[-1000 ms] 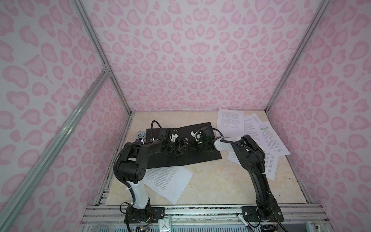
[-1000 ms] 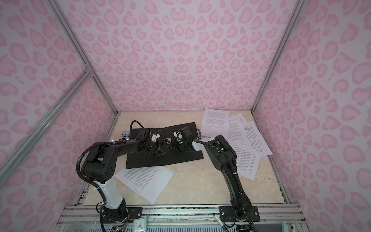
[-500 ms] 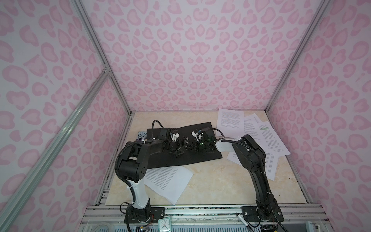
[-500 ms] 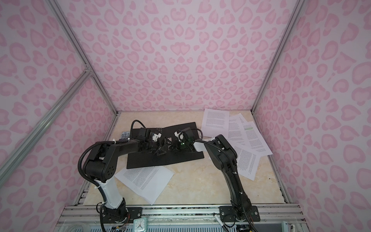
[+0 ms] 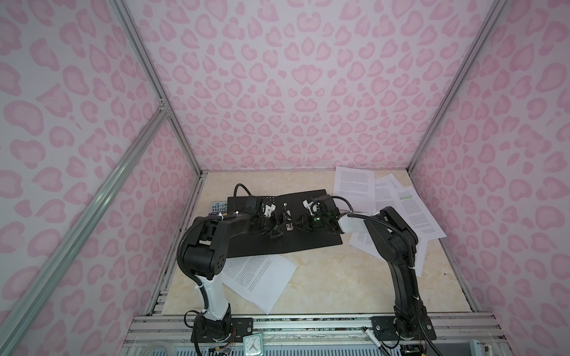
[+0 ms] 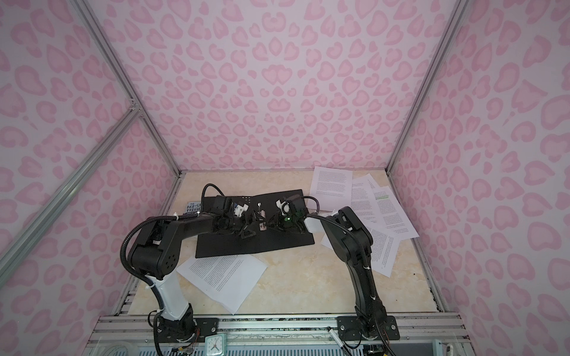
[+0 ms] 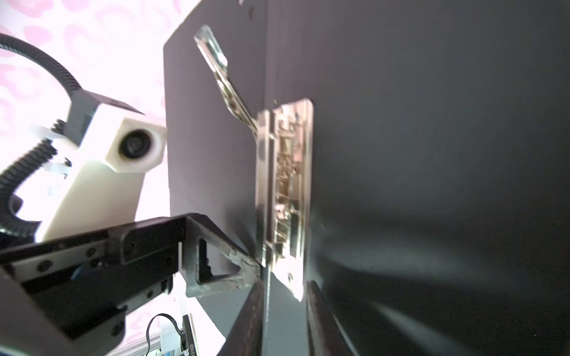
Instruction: Put the files into the folder
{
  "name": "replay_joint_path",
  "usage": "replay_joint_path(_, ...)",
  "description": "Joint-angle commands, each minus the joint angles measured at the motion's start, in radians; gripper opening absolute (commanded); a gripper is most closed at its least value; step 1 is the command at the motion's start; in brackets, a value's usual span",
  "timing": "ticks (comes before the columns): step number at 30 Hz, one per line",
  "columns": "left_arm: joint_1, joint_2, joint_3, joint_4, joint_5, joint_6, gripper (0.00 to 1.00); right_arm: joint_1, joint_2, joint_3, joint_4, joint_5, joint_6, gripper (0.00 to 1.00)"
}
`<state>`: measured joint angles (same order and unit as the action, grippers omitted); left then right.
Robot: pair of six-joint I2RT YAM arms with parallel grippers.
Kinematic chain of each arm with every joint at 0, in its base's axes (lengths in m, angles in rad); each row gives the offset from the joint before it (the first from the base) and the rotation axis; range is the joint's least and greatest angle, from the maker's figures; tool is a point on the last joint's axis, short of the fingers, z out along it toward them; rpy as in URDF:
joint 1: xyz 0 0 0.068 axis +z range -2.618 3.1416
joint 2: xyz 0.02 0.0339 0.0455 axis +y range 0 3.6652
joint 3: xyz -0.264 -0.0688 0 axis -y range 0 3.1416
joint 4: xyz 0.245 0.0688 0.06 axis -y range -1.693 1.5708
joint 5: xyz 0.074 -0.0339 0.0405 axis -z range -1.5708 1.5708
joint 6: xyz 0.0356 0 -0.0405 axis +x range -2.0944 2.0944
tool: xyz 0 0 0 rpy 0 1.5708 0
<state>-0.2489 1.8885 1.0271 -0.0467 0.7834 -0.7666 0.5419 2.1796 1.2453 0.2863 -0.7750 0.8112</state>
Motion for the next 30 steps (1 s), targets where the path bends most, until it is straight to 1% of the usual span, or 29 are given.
replay_joint_path(1, 0.002, -0.018, 0.04, -0.081, -0.036, 0.025, 0.98, 0.0, -0.012, -0.02, 0.041, -0.001, 0.008, 0.25)
replay_joint_path(4, 0.002, -0.036, 0.099, -0.088, 0.017, 0.032, 0.98, 0.0, -0.028, -0.029, 0.032, 0.006, -0.002, 0.26)
replay_joint_path(7, 0.002, -0.072, 0.153, -0.1, 0.064, 0.036, 0.98, 0.0, -0.05, -0.03, -0.014, 0.031, -0.034, 0.34)
replay_joint_path(10, 0.005, -0.135, 0.181, -0.125, 0.079, 0.035, 0.98, -0.001, -0.075, -0.038, -0.063, 0.066, -0.067, 0.41)
replay_joint_path(12, 0.008, -0.194, 0.178, -0.172, 0.053, 0.04, 0.98, -0.006, -0.087, -0.05, -0.09, 0.086, -0.081, 0.43)
replay_joint_path(13, 0.011, -0.231, 0.168, -0.211, 0.021, 0.05, 0.98, -0.009, -0.095, -0.062, -0.098, 0.097, -0.084, 0.44)
replay_joint_path(16, 0.022, -0.34, 0.128, -0.366, -0.118, 0.085, 0.98, -0.017, -0.13, -0.101, -0.13, 0.131, -0.105, 0.48)
replay_joint_path(18, 0.022, -0.402, 0.065, -0.416, -0.189, 0.082, 0.98, -0.019, -0.156, -0.12, -0.182, 0.17, -0.14, 0.5)
replay_joint_path(20, 0.023, -0.449, -0.011, -0.436, -0.214, 0.077, 0.98, -0.021, -0.183, -0.149, -0.216, 0.204, -0.166, 0.52)
replay_joint_path(22, 0.022, -0.481, -0.079, -0.416, -0.198, 0.081, 0.98, -0.028, -0.213, -0.182, -0.228, 0.23, -0.175, 0.56)
replay_joint_path(23, 0.018, -0.5, -0.115, -0.39, -0.181, 0.075, 0.98, -0.029, -0.232, -0.198, -0.241, 0.252, -0.185, 0.59)
replay_joint_path(24, 0.013, -0.515, -0.145, -0.364, -0.167, 0.066, 0.97, -0.028, -0.251, -0.213, -0.267, 0.279, -0.197, 0.65)
replay_joint_path(25, 0.003, -0.521, -0.161, -0.348, -0.16, 0.06, 0.97, -0.029, -0.266, -0.224, -0.285, 0.305, -0.209, 0.69)
replay_joint_path(27, -0.018, -0.513, -0.181, -0.325, -0.139, 0.047, 0.97, -0.033, -0.293, -0.247, -0.317, 0.342, -0.22, 0.83)
replay_joint_path(28, -0.03, -0.503, -0.188, -0.312, -0.129, 0.035, 0.97, -0.037, -0.302, -0.261, -0.321, 0.349, -0.222, 0.94)
replay_joint_path(29, -0.041, -0.491, -0.196, -0.294, -0.121, 0.021, 0.97, -0.039, -0.311, -0.273, -0.325, 0.357, -0.219, 0.97)
replay_joint_path(30, -0.052, -0.482, -0.205, -0.279, -0.119, 0.007, 0.97, -0.042, -0.319, -0.286, -0.326, 0.364, -0.218, 0.97)
